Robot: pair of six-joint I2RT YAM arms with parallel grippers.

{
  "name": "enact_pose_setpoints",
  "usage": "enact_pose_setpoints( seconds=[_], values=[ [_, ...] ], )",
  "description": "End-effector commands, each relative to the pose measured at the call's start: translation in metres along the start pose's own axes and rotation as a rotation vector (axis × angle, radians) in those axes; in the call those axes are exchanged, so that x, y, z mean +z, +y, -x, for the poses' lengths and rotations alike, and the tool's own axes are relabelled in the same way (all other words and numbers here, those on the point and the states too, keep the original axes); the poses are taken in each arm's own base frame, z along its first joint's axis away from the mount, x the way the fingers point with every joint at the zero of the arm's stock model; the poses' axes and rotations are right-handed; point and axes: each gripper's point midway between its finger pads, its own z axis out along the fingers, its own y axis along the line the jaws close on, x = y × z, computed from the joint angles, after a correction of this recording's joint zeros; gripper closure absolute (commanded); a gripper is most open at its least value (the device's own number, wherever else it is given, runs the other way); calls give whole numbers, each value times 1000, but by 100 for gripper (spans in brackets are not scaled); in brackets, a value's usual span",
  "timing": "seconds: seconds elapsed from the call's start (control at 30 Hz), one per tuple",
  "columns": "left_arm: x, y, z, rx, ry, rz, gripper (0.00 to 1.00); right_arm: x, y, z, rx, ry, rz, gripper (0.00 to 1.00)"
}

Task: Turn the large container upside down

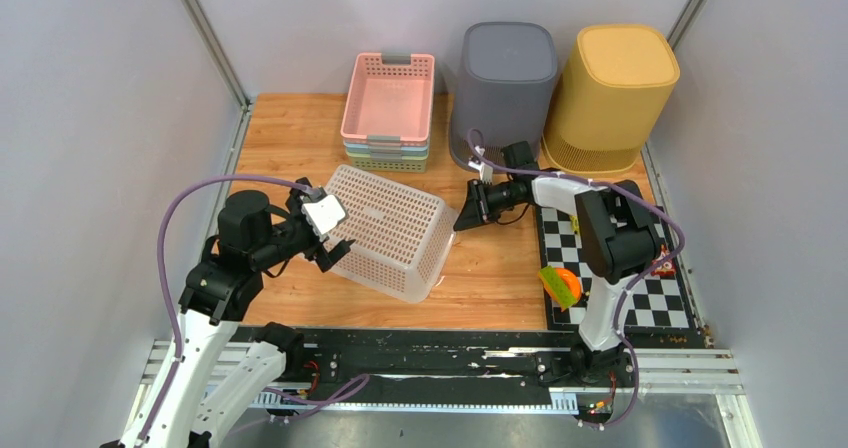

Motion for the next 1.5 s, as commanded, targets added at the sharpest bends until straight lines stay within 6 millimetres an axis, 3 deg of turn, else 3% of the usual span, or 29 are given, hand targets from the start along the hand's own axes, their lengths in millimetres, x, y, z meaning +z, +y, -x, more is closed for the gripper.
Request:
enact_pose_setpoints(
  seconds=[0.0,0.43,0.8,1.0,1.27,1.47],
  values=[
    [1,0,-2,11,-4,-1,0,-12,6,5,-37,-27,-2,67],
    [5,19,-28,83,121,73,0,-28,31,18,-155,-81,7,57],
    [15,32,-87,124,336,132,0,-38,64,32,-382,-137,-59,42],
    [18,41,-111,142,403,197,0,-36,75,42,-463,-144,-85,40],
    [27,48,-138,144,457,262,0,-26,68,65,-431,-138,-106,39],
    [32,55,-156,159,500,311,0,-7,56,66,-413,-105,-122,39]
  ],
)
